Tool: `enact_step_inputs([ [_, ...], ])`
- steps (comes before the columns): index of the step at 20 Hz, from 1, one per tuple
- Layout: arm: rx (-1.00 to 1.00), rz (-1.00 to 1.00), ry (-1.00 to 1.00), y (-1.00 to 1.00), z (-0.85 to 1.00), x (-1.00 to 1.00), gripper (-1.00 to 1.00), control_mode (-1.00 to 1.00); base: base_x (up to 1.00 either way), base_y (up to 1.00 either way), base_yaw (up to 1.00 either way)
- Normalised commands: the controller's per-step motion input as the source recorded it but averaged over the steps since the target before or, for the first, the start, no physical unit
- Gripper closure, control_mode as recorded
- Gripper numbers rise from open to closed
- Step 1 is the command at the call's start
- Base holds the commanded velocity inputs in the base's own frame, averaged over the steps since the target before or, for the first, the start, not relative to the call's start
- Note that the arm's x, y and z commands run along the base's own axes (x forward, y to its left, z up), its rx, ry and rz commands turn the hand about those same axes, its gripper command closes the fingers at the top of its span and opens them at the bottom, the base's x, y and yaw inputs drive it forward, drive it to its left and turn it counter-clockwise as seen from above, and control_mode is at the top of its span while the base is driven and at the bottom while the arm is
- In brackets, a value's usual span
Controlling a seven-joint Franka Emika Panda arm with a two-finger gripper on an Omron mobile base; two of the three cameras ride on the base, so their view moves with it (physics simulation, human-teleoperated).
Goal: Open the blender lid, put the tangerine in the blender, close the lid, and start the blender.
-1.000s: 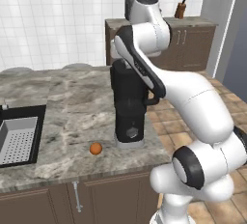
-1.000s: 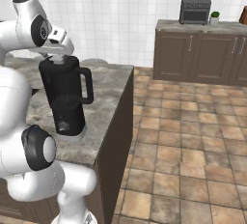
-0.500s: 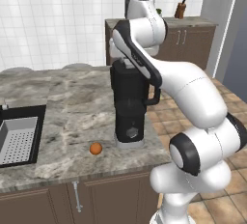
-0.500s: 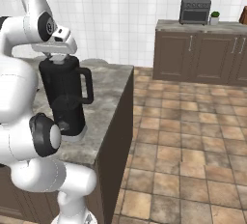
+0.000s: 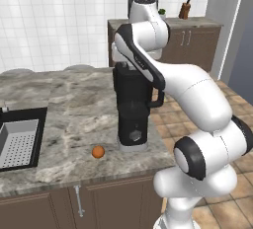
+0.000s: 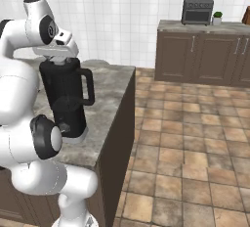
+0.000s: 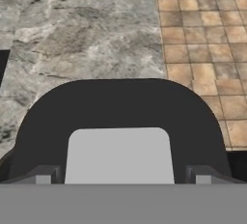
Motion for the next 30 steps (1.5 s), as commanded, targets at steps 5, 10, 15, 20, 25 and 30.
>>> enact_step_inputs([
  [5,-0.02,0.0,0.04,0.14,-0.34,0.0,1.0,-1.0,0.0,0.0,0.0],
  [10,0.0,0.0,0.04,0.3,-0.07,0.0,1.0,-1.0,0.0,0.0,0.0],
  [15,0.0,0.0,0.02,0.09,0.44,-0.01,1.0,-1.0,0.0,0.0,0.0],
  [20,0.0,0.0,-0.22,-0.03,1.0,-0.48,1.0,-1.0,0.0,0.0,0.0],
  [25,0.0,0.0,-0.21,0.2,0.6,-0.85,1.0,-1.0,0.0,0.0,0.0],
  [30,0.0,0.0,0.04,0.55,-0.2,-0.94,1.0,-1.0,0.0,0.0,0.0],
])
